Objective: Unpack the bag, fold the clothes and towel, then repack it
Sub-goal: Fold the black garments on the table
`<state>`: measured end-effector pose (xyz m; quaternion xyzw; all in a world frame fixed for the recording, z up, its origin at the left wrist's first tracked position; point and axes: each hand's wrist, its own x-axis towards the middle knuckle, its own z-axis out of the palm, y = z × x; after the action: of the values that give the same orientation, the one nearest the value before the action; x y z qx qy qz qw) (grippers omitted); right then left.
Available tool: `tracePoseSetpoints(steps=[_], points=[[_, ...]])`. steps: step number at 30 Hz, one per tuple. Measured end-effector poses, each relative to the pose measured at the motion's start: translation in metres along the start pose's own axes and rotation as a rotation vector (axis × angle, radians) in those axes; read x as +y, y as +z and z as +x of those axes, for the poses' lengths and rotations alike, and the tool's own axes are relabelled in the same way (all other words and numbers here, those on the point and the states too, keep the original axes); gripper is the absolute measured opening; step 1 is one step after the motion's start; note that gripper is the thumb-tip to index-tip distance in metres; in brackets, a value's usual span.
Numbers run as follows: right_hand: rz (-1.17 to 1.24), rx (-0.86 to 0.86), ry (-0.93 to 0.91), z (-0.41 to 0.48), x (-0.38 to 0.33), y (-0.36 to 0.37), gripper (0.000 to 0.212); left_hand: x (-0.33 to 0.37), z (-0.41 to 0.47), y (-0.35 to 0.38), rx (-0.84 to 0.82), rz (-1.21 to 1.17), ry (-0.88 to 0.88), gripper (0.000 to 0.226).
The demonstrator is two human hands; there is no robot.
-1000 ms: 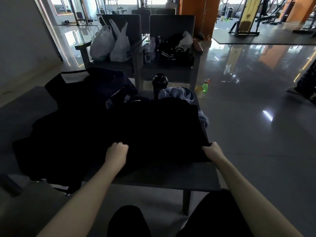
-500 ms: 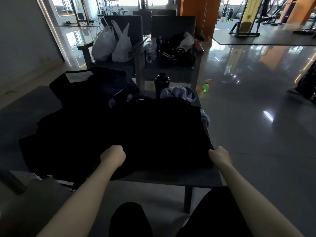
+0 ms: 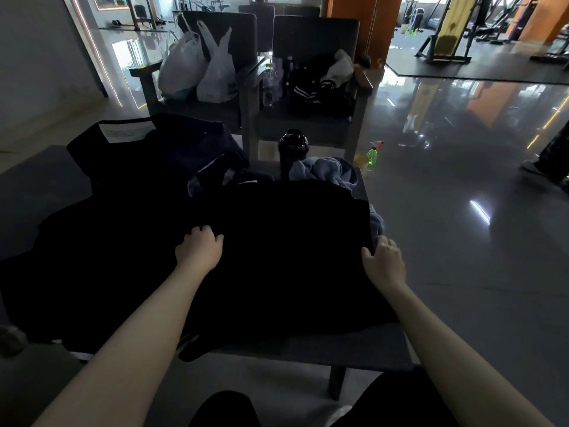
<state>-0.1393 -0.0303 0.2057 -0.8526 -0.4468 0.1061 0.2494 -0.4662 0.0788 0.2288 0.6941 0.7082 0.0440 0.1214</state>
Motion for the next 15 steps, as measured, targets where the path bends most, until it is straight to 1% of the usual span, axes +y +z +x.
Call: tracePoseSetpoints(steps=[2,5,7,10,12,15], points=[[0.048,0.008,-0.052,0.024,-0.012,0.002,0.044,0.007,0.023,-0.005,0.039,0.001,0.002,0.046],[0.100,0.014,-0.120,0.060,-0.028,0.007,0.050,0.015,0.058,-0.008,0.084,0.030,0.054,0.044],[0.050,-0.010,-0.148,0.082,-0.037,0.011,0.056,0.019,0.078,-0.007,0.095,0.033,0.091,0.045],[-0.133,-0.165,-0.146,0.110,-0.042,0.019,0.063,0.027,0.105,-0.002,0.105,-0.023,0.117,0.049],[-0.231,-0.216,-0.121,0.122,-0.043,0.022,0.057,0.033,0.122,0.003,0.080,-0.051,0.124,0.054],[-0.308,-0.146,-0.112,0.129,-0.045,0.020,0.041,0.039,0.144,0.011,0.023,0.007,0.154,0.066]])
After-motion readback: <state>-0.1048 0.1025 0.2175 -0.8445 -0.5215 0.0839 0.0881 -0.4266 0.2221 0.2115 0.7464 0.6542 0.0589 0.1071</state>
